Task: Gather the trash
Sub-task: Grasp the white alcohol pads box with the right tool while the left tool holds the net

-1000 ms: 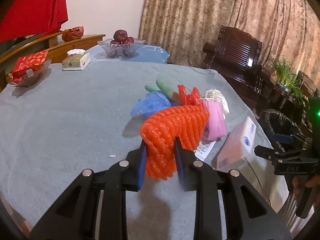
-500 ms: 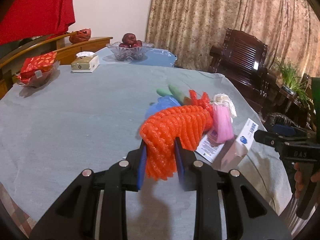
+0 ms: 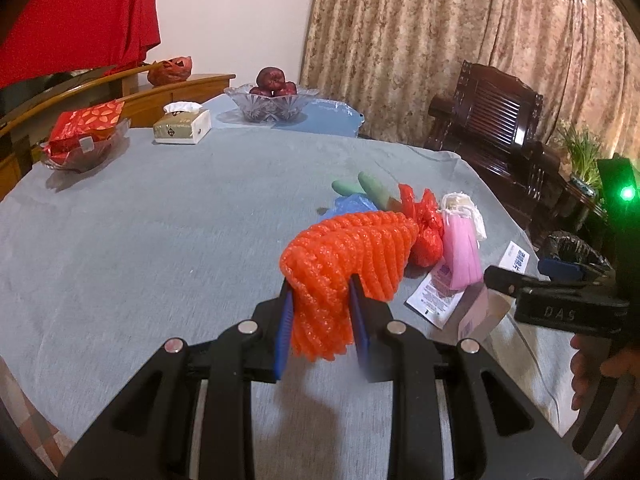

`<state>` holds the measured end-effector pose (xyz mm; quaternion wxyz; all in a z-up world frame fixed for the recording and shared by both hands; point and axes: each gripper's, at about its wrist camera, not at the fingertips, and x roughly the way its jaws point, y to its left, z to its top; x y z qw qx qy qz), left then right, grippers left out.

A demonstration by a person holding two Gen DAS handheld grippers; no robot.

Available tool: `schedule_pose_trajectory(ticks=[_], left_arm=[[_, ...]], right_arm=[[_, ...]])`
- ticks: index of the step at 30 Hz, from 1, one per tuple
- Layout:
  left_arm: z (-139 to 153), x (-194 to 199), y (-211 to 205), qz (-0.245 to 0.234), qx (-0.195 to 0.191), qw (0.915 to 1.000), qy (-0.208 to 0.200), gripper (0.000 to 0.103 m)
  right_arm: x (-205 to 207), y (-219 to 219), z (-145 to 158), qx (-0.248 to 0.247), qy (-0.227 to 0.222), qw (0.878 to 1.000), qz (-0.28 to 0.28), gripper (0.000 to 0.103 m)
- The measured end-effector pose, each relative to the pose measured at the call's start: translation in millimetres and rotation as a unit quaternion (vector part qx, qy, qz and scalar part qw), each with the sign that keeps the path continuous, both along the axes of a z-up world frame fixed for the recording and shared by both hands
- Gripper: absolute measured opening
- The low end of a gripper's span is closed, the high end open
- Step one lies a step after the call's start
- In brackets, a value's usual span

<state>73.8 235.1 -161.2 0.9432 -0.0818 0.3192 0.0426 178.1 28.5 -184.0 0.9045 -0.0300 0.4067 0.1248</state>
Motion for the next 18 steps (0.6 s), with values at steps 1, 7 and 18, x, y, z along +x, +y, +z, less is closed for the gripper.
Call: schedule_pose_trajectory(ticks=[1, 7, 18], left_arm=[[0.5, 2.7, -0.8, 0.001, 0.001, 1.0000, 0.000, 0.025], [1.3, 10.0, 0.5, 0.003, 0.000, 1.0000, -0.001, 0.025], [0.1, 15.1, -2.2, -0.002, -0.003, 1.0000, -0.001, 0.025]], right_arm=[[0.2, 0.1, -0.4, 0.002, 0.003, 1.000, 0.000, 0.097], [3.8, -0.4, 3.4, 0.018, 0.010, 1.000, -0.009, 0.097], [-0.2, -0.5, -5.1, -0.026, 0.032, 0.999, -0.007, 0.097]])
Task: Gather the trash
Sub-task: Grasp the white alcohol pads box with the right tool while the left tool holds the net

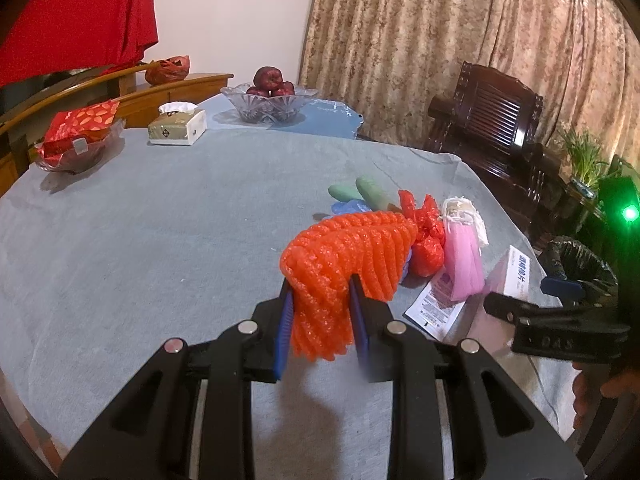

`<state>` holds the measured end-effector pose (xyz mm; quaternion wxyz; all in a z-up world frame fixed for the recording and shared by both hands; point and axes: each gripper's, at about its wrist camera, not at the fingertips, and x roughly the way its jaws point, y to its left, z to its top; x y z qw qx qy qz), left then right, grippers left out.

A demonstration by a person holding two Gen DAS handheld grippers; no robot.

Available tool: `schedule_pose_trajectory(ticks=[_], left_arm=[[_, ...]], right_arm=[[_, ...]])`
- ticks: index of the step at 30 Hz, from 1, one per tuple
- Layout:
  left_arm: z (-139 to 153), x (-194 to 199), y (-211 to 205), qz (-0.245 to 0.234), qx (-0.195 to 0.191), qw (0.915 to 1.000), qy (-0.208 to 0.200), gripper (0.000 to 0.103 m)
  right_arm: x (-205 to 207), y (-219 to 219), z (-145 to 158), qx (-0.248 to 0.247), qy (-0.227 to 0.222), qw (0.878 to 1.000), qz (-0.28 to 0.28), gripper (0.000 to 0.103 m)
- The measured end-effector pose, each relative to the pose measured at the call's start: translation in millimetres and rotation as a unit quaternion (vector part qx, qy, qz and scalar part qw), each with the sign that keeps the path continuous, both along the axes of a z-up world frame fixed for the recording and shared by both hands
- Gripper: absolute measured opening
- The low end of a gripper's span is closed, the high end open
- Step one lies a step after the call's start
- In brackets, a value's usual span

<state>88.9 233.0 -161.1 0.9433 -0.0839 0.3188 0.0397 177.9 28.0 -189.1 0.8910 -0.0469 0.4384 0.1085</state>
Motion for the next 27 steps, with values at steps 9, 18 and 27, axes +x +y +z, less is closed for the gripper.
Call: schedule_pose_trajectory(ticks=[9, 18, 27], left_arm=[[-3.2, 0.1, -12.9, -0.014, 0.001, 0.9999, 0.005, 0.026], [-2.0, 0.2, -17.8, -0.017, 0.003, 0.9998, 0.005, 0.026], [3.5, -2.4, -28.6, -0.030, 0.007, 0.9995, 0.000, 0.026]], right_arm=[[-3.2, -29.1, -15.9, 0.049, 0.050, 0.997, -0.018, 0.094], [-3.9, -35.6, -12.5, 0.042, 0.045, 0.998, -0.002, 0.066], [-8.0, -35.5, -10.7, 0.044, 0.039, 0.998, 0.022, 0.031]])
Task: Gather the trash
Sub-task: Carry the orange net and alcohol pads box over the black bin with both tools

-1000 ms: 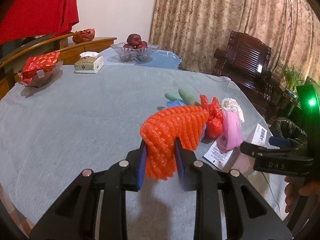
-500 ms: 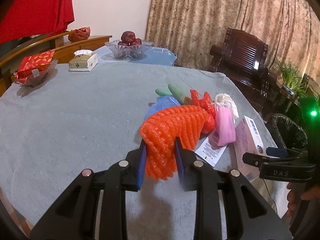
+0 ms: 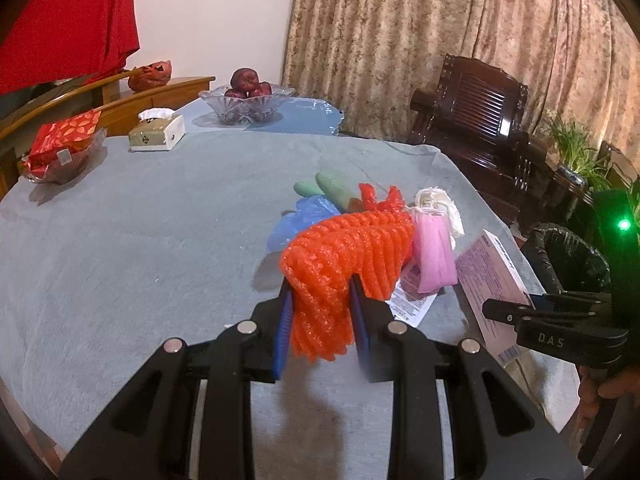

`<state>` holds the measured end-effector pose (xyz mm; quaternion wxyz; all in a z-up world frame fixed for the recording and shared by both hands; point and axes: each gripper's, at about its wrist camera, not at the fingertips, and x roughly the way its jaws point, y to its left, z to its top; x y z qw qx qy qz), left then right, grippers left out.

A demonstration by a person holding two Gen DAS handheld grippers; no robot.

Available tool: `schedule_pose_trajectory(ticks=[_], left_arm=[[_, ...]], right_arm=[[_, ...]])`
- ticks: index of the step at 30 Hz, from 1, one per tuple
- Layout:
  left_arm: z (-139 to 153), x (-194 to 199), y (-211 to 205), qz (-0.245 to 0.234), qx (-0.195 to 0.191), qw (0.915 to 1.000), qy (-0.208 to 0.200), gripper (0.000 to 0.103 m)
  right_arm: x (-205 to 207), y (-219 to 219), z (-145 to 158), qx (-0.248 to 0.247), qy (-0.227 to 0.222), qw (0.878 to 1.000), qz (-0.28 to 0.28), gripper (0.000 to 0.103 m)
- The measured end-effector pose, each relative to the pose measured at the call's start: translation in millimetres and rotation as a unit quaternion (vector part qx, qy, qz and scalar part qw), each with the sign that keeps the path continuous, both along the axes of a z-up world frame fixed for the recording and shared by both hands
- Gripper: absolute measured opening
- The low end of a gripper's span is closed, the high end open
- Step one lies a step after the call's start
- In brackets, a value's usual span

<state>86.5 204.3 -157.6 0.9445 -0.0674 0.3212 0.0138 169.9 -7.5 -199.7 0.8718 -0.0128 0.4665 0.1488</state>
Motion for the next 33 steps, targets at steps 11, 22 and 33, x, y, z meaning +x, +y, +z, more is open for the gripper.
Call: schedule_pose_trajectory(ticks=[11, 22, 33], left_arm=[[16.3, -5.6, -18.6, -0.012, -0.004, 0.9998, -0.015, 0.026], [48.6, -12.5, -58.5, -0.048, -0.011, 0.9978, -0.043, 0.026], [72.6, -6.9, -117.4, -0.104, -0.015, 0.9926, -0.061, 0.026]], right_arm=[[-16.8, -24.3, 27.2, 0.008, -0.036, 0.999, 0.000, 0.030], [-36.6, -62.6, 61.1, 0.027, -0.077, 0.996, -0.019, 0.030], [-53.7, -123.5, 88.7, 0.033, -0.111, 0.991, -0.061, 0.029]])
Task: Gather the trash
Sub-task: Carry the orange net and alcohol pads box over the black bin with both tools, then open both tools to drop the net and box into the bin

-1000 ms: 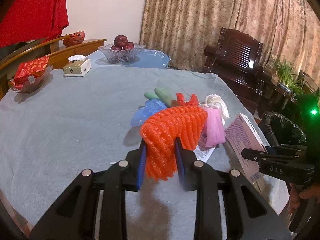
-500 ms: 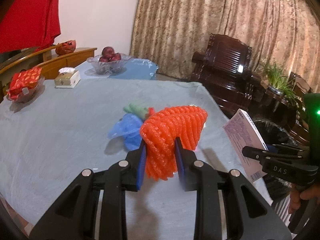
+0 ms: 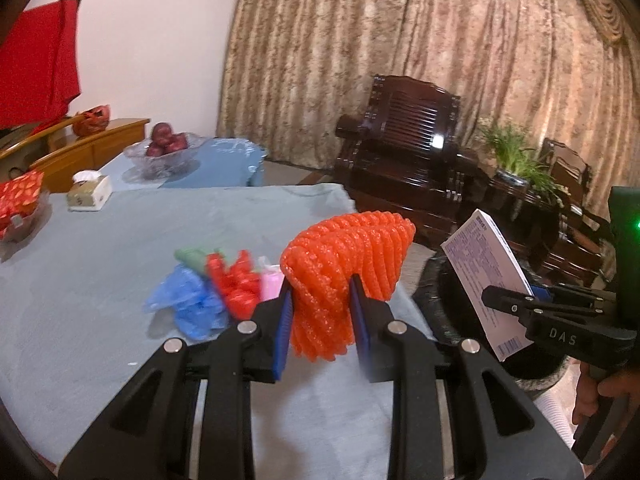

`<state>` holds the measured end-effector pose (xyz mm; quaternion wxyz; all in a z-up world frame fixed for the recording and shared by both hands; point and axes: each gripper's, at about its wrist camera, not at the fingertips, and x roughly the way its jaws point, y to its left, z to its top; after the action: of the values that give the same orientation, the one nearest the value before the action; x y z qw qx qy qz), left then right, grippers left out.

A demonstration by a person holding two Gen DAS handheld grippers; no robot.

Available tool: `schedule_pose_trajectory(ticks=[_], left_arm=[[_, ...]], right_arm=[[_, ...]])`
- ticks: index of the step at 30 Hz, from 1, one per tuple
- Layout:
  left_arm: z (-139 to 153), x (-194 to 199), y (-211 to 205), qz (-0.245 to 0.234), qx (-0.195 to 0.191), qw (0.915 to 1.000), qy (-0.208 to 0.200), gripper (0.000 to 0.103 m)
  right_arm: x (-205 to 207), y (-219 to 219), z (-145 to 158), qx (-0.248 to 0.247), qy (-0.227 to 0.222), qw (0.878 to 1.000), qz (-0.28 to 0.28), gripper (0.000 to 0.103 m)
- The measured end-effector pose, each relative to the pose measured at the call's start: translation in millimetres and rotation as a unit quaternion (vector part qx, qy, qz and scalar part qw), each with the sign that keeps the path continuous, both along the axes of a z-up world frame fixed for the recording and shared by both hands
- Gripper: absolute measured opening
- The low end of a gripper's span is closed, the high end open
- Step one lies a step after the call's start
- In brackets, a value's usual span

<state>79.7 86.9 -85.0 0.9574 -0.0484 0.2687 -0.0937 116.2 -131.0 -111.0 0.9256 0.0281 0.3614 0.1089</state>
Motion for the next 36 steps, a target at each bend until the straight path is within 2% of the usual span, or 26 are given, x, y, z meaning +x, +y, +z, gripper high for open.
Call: schedule_pose_trajectory(ticks=[12, 23, 36], left_arm=[[1.6, 20.9, -84.8, -0.088, 0.006, 0.9961, -0.003, 0.026], [-13.6, 44.2, -155.3, -0.150, 0.010, 0.9886, 0.008, 0.026], [-44.5, 67.2, -214.3, -0.199, 0.020, 0.9791, 0.034, 0.026]], right_arm=[[-15.3, -87.7, -1.1, -0.001, -0.001, 0.997, -0.082, 0.029], [-21.1, -154.9, -17.0, -0.005, 0.016, 0.989, -0.144, 0.029], [-17.7, -197.6, -40.2, -0.010, 0.043, 0.983, -0.177, 0.029]])
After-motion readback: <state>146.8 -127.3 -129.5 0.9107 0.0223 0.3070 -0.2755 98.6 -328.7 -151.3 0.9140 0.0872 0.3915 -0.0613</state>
